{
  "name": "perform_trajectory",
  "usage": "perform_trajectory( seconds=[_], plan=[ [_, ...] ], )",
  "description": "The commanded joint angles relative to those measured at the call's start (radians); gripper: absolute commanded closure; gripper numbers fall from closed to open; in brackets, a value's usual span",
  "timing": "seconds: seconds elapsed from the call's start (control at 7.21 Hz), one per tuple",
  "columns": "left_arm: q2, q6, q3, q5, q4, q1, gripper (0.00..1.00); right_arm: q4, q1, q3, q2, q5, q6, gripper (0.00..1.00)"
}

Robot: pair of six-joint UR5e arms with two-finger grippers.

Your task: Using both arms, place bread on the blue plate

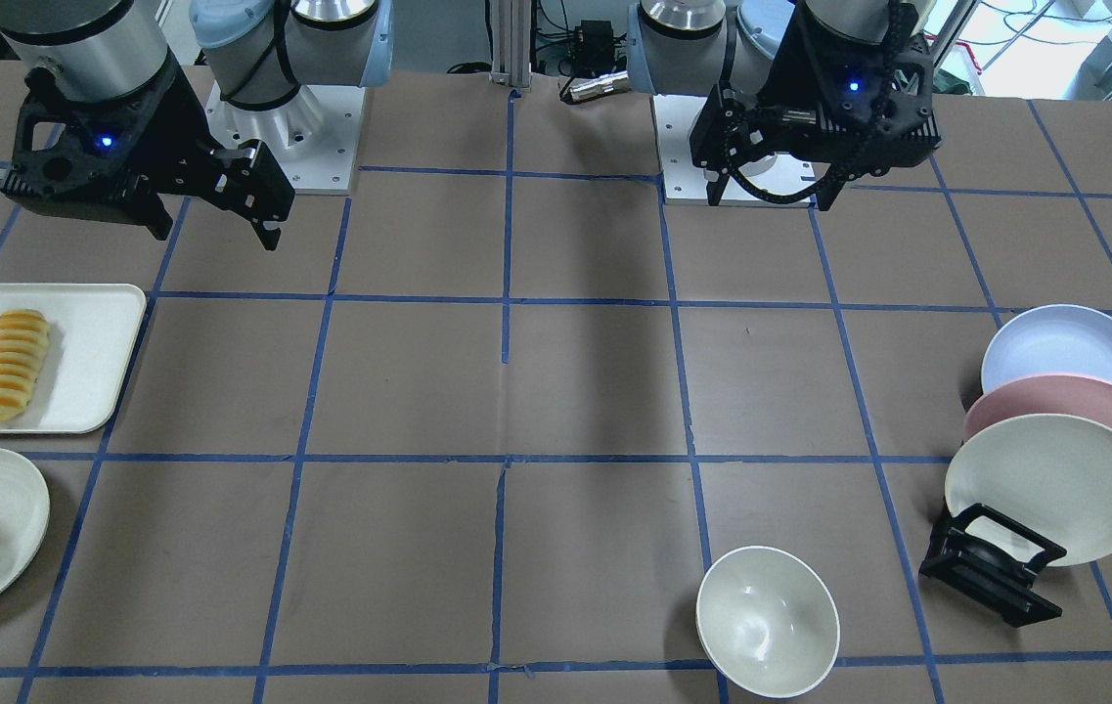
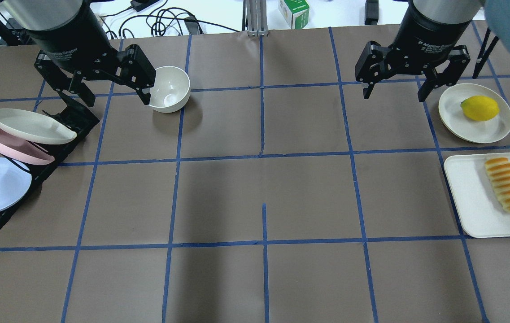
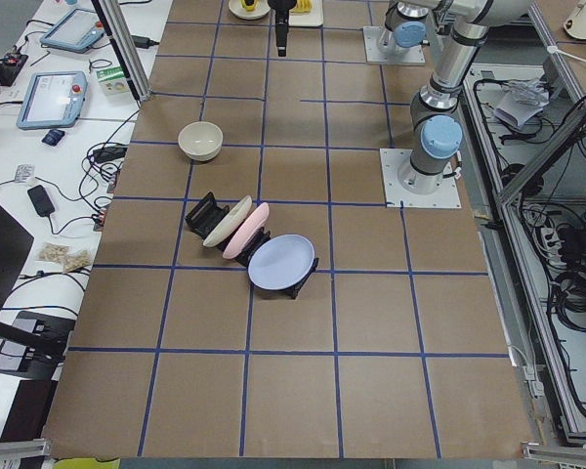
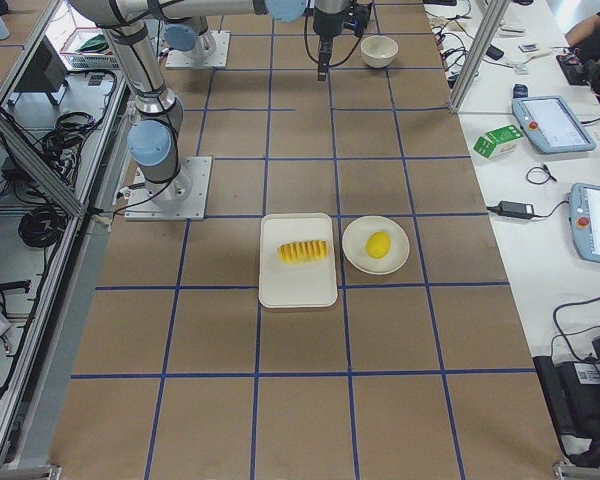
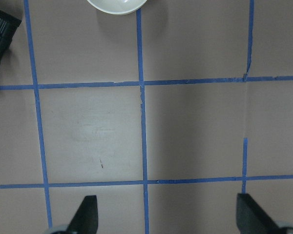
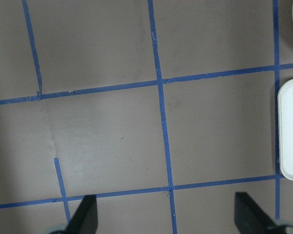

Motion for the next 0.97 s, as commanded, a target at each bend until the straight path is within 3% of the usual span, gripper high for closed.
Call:
perform_trajectory(
  seconds=[0.0, 0.28, 0.42, 0.69, 0.83],
  plan=[
    [0.0, -0.002, 0.0, 0.0, 0.0, 0.0, 0.0, 0.001, 0.0, 0.001, -0.003, 0.001, 0.0, 0.0],
    [0.001, 0.01, -0.014, 0.018, -0.008, 0.006, 0.0, 0.0, -0.001, 0.001, -0.003, 0.004, 0.0, 0.0],
    [0.001, 0.004, -0.035, 0.061, 0.0, 0.064, 0.0, 0.001, -0.001, 0.002, -0.002, 0.001, 0.0, 0.0],
    [0.015, 0.003, -0.058, 0.101, -0.006, 0.241, 0.0, 0.001, 0.0, 0.004, 0.004, 0.003, -0.005, 0.0],
    [0.012, 0.045, -0.083, 0.147, 0.006, 0.405, 0.0, -0.002, 0.0, 0.004, 0.006, 0.005, -0.006, 0.0]
  ],
)
